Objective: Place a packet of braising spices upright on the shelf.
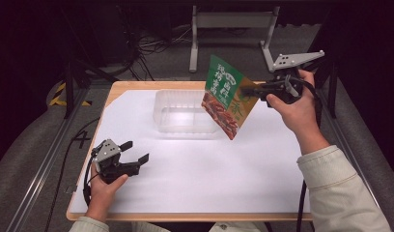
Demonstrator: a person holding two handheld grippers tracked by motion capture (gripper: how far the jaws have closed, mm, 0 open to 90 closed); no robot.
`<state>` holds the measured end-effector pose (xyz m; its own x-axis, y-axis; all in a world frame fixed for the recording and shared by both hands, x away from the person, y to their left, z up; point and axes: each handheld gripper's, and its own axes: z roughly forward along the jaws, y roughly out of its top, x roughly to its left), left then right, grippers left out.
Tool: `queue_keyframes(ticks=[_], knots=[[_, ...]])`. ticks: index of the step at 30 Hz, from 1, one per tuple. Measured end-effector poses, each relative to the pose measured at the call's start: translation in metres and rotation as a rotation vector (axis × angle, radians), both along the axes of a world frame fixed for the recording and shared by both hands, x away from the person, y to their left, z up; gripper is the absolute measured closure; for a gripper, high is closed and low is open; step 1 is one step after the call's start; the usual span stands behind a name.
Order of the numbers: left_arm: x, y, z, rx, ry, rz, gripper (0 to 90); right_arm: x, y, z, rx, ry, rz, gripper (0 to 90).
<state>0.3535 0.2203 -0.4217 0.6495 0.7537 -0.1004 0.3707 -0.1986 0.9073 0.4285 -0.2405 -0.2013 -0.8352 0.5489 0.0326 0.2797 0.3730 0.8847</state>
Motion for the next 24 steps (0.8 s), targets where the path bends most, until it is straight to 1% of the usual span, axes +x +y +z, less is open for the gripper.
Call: queue_keyframes(ticks=[7, 10, 13, 15, 24], knots=[[0.0, 0.0, 0.0, 0.01, -0.006, -0.002, 19.6, 0.017, 0.022, 0.007, -0.011, -0.006, -0.006, 90.0], [0.001, 0.0, 0.0, 0.007, -0.004, -0.004, 19.6, 0.023, 0.03, 0.009, -0.003, -0.005, -0.007, 90.0], [0.002, -0.001, -0.001, 0.016, 0.002, 0.008, 19.6, 0.029, 0.038, 0.011, -0.001, -0.007, -0.011, 90.0], [0.002, -0.001, -0.001, 0.018, 0.004, 0.01, 19.6, 0.031, 0.04, 0.011, -0.001, -0.007, -0.013, 90.0], [0.004, -0.002, 0.0, 0.013, 0.002, 0.003, 19.6, 0.048, 0.061, 0.009, 0.007, 0.0, -0.038, 90.0]])
